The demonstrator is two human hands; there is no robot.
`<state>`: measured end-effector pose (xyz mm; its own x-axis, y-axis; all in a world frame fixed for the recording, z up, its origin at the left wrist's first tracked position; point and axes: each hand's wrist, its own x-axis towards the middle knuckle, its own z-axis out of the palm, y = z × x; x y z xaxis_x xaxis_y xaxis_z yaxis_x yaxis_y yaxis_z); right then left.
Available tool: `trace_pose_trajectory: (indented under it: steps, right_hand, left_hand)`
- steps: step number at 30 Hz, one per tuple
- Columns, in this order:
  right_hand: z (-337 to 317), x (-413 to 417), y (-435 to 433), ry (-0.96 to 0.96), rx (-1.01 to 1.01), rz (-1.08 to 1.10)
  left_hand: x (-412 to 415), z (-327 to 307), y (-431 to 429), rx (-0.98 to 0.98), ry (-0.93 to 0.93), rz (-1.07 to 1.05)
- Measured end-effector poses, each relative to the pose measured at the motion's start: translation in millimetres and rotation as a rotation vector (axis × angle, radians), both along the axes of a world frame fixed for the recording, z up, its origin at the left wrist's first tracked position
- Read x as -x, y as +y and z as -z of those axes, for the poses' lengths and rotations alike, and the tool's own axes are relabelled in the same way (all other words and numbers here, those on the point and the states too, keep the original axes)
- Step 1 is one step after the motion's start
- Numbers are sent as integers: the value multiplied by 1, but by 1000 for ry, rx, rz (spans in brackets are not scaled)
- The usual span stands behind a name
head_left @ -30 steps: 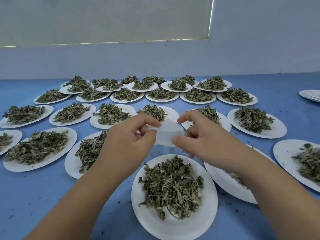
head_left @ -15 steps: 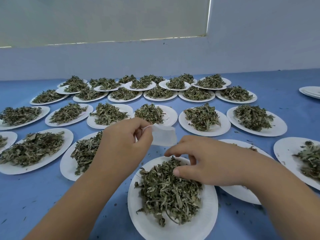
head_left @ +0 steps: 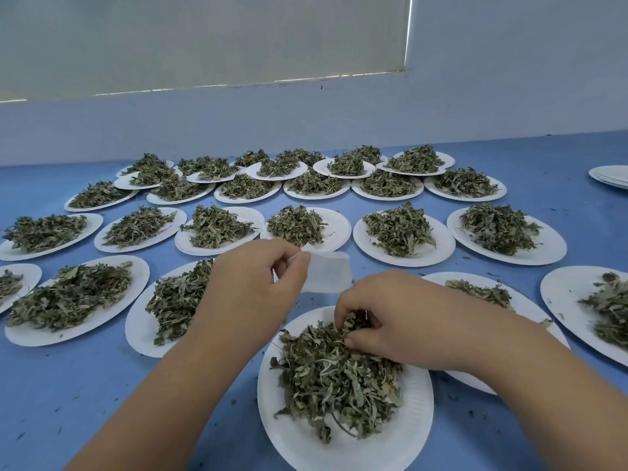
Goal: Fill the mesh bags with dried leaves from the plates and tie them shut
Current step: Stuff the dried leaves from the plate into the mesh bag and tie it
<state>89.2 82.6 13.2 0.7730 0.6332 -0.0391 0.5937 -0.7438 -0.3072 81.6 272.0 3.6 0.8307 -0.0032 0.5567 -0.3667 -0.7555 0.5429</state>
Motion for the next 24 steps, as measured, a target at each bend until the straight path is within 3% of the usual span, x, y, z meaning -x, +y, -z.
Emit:
trace_pose_trajectory:
  steps: [4, 12, 16, 24]
  right_hand:
    - [-4, 2, -2, 12, -60, 21]
    - [-27, 9, -13, 60, -418, 56]
    - [-32, 13, -12, -25, -552, 126]
    - [-18, 17, 9, -314, -417, 298]
  left_hand:
    - [0, 1, 2, -5, -6, 5]
    - [1, 3, -1, -27, -12, 57]
    - [0, 4, -1, -40, -27, 73]
    - [3, 5, -7, -22, -10, 117]
